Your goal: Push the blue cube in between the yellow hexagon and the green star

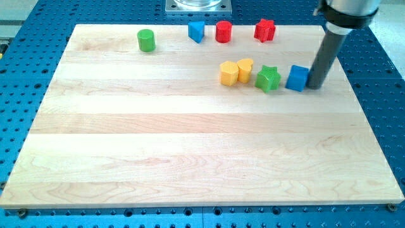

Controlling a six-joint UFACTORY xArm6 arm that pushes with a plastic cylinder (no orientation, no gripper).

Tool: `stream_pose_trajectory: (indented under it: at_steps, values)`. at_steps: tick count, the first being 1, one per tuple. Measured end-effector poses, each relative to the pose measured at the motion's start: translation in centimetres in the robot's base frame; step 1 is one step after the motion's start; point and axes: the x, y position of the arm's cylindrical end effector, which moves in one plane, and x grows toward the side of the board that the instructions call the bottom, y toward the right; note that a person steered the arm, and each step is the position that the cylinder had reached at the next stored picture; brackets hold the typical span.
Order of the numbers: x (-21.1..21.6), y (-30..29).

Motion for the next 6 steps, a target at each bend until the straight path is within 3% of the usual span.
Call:
stream_pose_trajectory:
  at_steps: [3, 4, 6]
  values:
    - [-0.1, -15.1]
    - [1.5, -15.0]
    - [-1.5, -27.6]
